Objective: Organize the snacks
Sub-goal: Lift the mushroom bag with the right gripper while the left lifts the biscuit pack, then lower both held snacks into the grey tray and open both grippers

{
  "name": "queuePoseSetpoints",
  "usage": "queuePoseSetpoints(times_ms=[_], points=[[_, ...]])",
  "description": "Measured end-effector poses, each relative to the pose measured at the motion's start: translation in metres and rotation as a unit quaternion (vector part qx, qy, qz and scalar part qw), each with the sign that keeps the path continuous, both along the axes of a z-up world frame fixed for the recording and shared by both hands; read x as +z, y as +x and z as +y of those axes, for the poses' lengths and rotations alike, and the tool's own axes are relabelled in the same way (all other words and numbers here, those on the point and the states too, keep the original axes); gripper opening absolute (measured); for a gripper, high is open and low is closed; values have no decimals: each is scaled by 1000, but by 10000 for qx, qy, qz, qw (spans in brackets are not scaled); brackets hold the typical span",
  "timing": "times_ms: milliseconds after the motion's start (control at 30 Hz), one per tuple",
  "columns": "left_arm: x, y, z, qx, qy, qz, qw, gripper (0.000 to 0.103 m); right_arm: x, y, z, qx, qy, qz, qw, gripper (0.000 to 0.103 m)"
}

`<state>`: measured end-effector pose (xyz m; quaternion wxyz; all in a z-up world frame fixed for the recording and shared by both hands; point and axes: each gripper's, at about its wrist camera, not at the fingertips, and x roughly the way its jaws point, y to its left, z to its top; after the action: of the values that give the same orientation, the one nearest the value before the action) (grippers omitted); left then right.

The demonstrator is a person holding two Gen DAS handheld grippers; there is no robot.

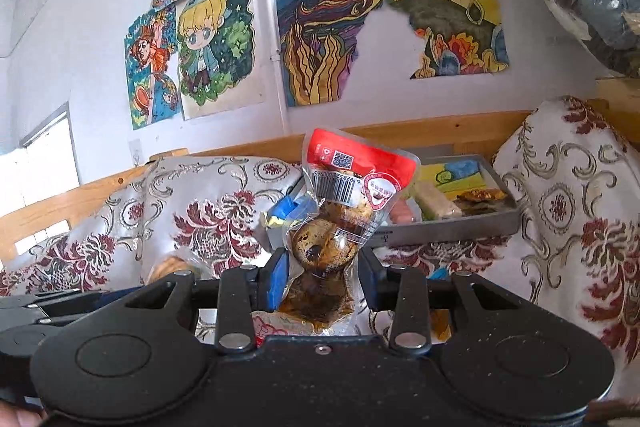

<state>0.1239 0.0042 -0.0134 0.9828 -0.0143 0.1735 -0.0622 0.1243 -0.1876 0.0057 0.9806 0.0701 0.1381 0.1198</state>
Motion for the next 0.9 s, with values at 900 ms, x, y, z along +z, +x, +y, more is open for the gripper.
queuePoseSetpoints(times_ms=[900], points=[[47, 205, -31, 734, -528, 414, 9950, 35, 6, 195, -79, -565, 348, -643, 9957, 40]])
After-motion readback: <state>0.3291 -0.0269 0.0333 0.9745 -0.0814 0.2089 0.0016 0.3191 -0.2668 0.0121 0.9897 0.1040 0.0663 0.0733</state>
